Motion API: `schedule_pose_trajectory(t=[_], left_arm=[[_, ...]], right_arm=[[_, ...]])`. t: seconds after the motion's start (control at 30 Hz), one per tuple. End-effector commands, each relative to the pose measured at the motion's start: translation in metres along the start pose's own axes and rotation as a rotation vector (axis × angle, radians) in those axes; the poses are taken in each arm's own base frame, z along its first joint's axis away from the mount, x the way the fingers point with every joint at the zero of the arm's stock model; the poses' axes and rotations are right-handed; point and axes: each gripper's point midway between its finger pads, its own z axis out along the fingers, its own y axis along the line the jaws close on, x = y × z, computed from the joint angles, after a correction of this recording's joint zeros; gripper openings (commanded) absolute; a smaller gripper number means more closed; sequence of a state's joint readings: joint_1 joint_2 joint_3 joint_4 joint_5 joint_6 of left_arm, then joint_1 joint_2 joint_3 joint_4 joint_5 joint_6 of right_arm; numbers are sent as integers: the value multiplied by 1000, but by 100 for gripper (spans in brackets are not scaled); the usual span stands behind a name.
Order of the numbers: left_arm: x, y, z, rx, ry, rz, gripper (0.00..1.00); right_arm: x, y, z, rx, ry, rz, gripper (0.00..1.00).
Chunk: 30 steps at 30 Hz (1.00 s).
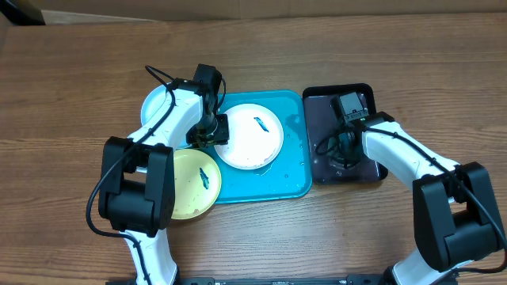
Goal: Clean dirty plates on tray and stack at the side
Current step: 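Dip and rub the held sponge in the black water tray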
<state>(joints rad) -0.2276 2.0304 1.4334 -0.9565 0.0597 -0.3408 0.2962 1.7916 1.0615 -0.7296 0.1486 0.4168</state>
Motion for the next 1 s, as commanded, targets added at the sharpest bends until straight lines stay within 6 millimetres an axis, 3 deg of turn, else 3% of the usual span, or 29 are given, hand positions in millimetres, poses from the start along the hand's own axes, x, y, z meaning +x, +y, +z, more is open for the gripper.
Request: schedule_pose_trajectory(t=[0.0, 0.2, 0.33, 0.6, 0.97], left_arm=[[-2, -4, 1, 13, 1, -1, 46], [-1, -4, 1, 11, 7, -1, 41], [-1, -3, 1, 10, 9, -1, 35], [-1, -4, 1, 10, 8, -1, 5], [-4, -5, 1, 16, -7, 0, 7]], right_arm=[[-26, 8, -23, -18, -68, 10, 4], [-57, 15, -87, -47, -127, -28, 4], [-61, 20, -116, -78, -130, -128, 4], [-51, 18, -118, -82, -87, -245, 4], [-51, 14, -118, -75, -78, -247, 4]])
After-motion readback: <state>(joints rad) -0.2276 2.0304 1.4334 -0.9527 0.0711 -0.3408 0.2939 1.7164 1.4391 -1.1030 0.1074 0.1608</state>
